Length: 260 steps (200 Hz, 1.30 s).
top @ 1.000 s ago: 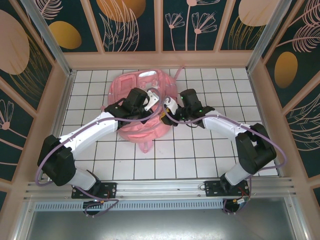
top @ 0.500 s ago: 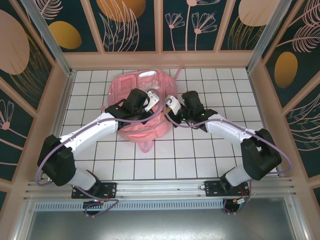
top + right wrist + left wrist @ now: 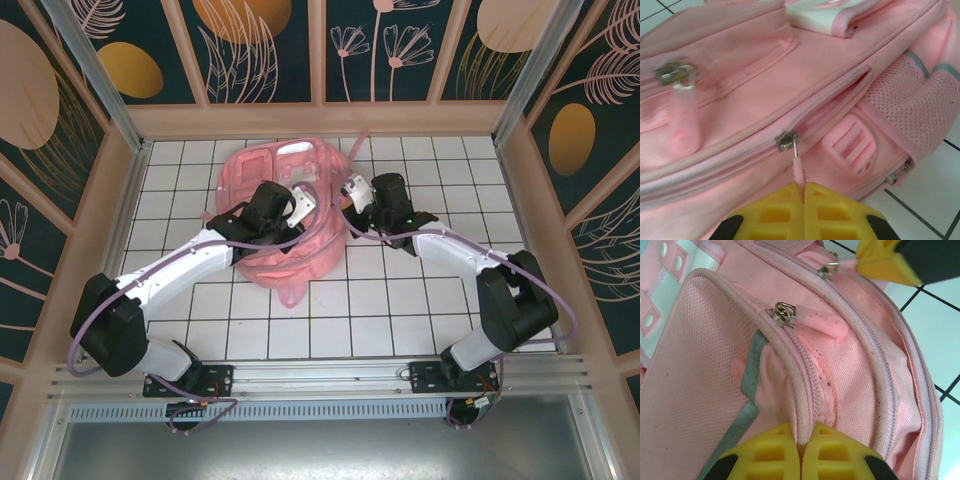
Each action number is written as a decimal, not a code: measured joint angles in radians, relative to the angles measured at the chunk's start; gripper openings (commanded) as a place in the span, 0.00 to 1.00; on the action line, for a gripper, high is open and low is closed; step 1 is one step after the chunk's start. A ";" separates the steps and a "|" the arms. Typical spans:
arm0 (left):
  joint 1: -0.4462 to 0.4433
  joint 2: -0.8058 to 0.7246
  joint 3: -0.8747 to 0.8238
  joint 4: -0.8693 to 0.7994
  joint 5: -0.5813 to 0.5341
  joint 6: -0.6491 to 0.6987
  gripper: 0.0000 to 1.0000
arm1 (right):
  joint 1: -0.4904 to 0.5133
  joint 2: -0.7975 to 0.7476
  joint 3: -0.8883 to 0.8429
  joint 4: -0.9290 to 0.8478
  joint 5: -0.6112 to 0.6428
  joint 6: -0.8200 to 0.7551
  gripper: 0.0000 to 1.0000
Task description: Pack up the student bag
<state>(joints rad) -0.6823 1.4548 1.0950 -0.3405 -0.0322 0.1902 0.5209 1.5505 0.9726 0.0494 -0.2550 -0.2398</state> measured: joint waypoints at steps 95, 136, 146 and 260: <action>0.003 -0.003 -0.005 0.001 0.026 0.000 0.02 | -0.054 0.159 0.159 -0.009 -0.007 0.072 0.06; 0.002 -0.026 -0.010 0.012 -0.010 -0.077 0.77 | -0.088 0.138 0.169 -0.027 0.043 0.190 0.61; 0.003 -0.045 -0.013 0.028 -0.047 -0.112 0.83 | -0.109 0.094 0.139 -0.024 0.074 0.233 0.66; 0.412 -0.389 -0.456 0.377 -0.603 -0.499 0.99 | -0.409 -0.277 -0.315 0.202 0.599 0.403 0.99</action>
<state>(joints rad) -0.2699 1.0660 0.6388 0.0360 -0.6357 -0.3084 0.1116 1.2739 0.6579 0.2516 0.3443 0.1635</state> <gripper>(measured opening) 0.985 0.987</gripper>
